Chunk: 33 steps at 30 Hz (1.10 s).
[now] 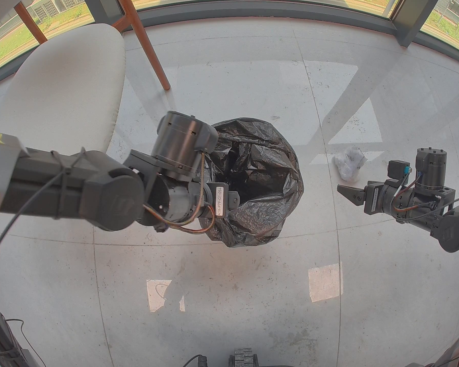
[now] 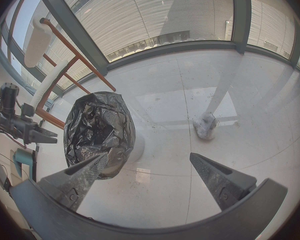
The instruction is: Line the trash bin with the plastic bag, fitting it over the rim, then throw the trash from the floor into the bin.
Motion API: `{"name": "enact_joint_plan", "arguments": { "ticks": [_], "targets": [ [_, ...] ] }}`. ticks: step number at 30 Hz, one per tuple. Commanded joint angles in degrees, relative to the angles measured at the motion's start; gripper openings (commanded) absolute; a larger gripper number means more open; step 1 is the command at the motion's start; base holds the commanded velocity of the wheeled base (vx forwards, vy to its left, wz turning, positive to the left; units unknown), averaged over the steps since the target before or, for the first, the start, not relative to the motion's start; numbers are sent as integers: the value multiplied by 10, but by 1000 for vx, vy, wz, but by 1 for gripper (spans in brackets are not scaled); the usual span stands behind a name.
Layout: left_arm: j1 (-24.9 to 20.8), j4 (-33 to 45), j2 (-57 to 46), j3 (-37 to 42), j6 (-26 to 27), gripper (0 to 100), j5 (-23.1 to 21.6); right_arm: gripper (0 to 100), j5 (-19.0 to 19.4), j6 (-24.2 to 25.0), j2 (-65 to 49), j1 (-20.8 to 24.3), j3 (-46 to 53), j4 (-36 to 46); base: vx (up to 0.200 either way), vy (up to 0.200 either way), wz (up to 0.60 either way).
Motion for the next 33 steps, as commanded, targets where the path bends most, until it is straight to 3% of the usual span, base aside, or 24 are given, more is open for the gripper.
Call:
{"name": "enact_joint_plan", "arguments": {
  "ticks": [1,9,18,19,33],
  "targets": [
    [6,6,76,-28,-2,100,8,100,0,0,-23,0,23,0,0,0,0],
    [43,5,104,-83,0,100,16,100,-3,-2,-31,2,24,0,0,0,0],
    [45,7,103,-98,1,100,19,100,-4,-1,-28,2,26,0,0,0,0],
    [45,7,103,-97,1,0,19,100,-4,-1,-28,2,26,0,0,0,0],
    [53,8,97,-91,-6,0,19,100,-2,0,-48,-2,67,0,0,0,0]
  ]
}}
